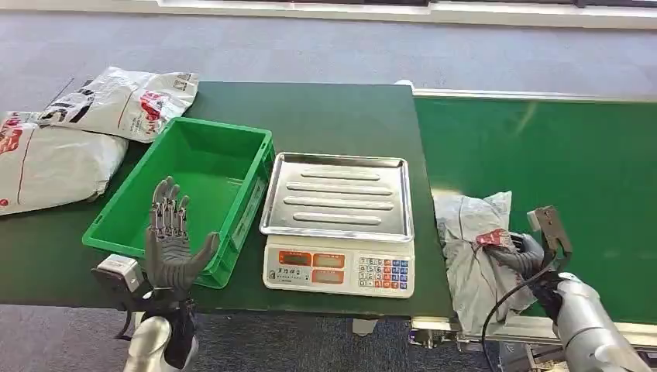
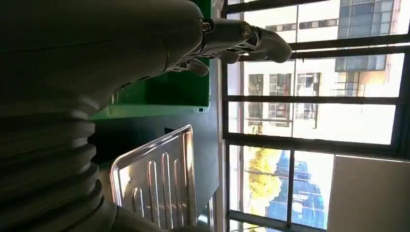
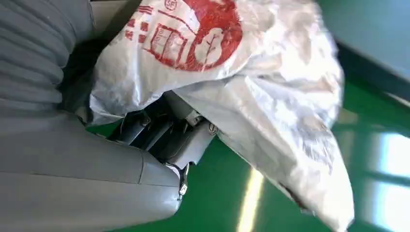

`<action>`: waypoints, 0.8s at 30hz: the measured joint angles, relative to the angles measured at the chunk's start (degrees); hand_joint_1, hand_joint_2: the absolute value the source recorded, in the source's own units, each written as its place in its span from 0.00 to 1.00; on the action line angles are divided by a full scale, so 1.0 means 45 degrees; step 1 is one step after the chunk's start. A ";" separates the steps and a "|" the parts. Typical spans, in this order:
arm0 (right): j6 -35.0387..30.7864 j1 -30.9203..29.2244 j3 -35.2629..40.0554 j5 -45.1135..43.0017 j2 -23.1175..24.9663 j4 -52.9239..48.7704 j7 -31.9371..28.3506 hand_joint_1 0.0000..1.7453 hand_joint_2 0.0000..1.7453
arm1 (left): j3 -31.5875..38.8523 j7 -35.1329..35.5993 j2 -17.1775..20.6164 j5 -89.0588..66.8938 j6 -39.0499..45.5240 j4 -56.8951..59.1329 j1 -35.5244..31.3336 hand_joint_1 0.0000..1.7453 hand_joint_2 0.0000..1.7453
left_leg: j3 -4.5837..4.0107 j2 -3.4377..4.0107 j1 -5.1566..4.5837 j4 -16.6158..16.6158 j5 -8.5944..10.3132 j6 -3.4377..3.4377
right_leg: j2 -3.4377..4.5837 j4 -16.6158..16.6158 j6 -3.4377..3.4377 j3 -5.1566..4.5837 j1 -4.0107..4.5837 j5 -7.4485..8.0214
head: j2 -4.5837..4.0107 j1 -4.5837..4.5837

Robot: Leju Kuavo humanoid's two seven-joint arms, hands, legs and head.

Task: Moved the parcel from conveyor to table for the left to box.

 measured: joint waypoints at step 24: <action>-1.7197 -0.2222 0.2894 -0.8599 0.3540 -0.7160 0.1199 1.00 1.00 | 0.0204 -0.0427 -0.0005 -0.0364 0.0655 -0.0587 -0.0344 0.00 1.00 | -0.0118 -0.0256 0.0005 -0.0019 0.0119 -0.0057 | -0.0241 0.0057 -0.0028 -0.0047 0.0004 -0.0001 | 0.0000 0.0005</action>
